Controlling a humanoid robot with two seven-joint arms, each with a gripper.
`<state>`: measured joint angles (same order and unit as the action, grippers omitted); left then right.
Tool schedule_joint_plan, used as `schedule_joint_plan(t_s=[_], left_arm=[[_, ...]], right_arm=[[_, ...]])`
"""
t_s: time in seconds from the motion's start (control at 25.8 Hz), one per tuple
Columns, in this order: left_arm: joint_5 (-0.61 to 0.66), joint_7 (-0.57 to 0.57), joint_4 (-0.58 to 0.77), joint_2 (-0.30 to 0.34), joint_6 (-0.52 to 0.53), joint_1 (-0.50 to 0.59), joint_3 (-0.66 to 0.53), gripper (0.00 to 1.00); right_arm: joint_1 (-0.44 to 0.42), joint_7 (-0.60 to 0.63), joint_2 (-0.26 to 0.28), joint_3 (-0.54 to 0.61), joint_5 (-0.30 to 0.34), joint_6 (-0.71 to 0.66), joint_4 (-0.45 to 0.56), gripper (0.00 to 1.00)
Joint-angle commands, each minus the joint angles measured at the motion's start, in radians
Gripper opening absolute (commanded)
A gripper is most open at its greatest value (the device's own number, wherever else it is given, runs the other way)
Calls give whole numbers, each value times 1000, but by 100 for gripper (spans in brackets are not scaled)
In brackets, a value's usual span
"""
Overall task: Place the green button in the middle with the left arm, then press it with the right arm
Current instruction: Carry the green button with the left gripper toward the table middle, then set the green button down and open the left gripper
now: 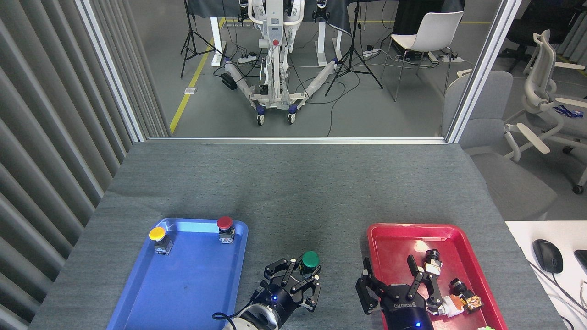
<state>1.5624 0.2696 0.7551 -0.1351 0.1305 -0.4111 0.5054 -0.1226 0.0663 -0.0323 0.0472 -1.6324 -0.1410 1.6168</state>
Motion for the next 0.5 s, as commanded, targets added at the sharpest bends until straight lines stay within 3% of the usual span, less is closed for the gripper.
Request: schedule_joint_plan(t_s=[0.0,0.12,0.46], left_arm=[[-2,2,-5,-1,12,0,73,15],[-2,7,-3,-1,12,-5,78,16],[-4,8,-16,-3,14,-11,79,24]], right_arm=[[4,0,0,0,-4,4,-5,99],[8,0,-5,-6,-33,29,-8,97],[8,-2,-26,-24,-40,35,-17,96]])
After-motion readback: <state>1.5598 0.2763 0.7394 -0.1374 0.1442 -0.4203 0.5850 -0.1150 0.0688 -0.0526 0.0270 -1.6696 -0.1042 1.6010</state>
